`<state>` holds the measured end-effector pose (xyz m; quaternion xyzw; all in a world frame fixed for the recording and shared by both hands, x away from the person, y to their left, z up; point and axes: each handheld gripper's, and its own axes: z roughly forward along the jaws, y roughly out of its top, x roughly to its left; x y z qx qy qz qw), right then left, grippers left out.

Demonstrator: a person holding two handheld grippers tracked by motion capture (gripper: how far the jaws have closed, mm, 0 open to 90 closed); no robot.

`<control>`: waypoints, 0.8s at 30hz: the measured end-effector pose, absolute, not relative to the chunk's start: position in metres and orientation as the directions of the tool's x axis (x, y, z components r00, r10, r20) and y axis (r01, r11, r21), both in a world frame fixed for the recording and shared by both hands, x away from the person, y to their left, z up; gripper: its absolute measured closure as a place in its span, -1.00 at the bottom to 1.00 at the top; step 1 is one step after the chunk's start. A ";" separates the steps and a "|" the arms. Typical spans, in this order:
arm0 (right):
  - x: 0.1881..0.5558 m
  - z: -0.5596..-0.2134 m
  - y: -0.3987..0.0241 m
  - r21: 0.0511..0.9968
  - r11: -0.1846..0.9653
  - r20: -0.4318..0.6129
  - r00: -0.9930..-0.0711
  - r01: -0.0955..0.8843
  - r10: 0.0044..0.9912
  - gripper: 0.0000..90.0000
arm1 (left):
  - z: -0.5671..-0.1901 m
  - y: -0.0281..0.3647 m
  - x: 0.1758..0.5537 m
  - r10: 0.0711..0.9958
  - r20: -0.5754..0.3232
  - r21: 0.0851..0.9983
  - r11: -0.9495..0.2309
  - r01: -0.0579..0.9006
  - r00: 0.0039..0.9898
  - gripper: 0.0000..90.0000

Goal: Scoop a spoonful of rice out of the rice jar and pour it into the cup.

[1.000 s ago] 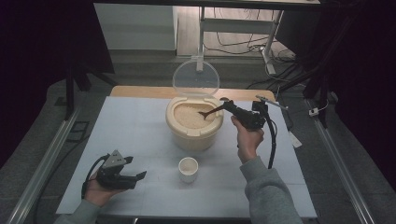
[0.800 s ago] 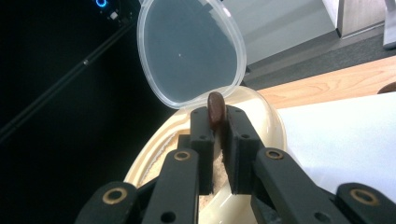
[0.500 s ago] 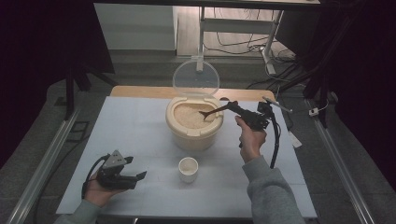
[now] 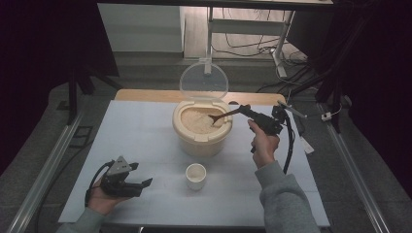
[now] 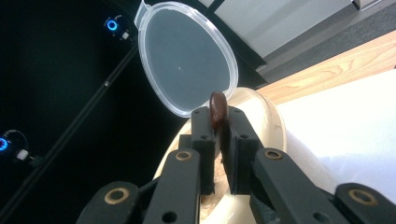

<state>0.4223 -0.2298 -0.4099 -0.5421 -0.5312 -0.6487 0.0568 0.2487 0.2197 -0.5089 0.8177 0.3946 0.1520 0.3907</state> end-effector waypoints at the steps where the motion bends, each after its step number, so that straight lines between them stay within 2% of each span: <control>1: 0.422 -0.410 -0.230 0.622 -0.437 0.769 -0.403 0.650 0.496 0.85 | -0.509 0.220 0.249 0.764 -0.059 0.759 -0.384 0.526 0.643 -0.54; 24: 0.423 -0.414 -0.241 0.555 -0.494 0.825 -0.372 0.669 0.425 0.85 | -0.509 0.220 0.249 0.764 -0.061 0.759 -0.382 0.528 0.642 -0.54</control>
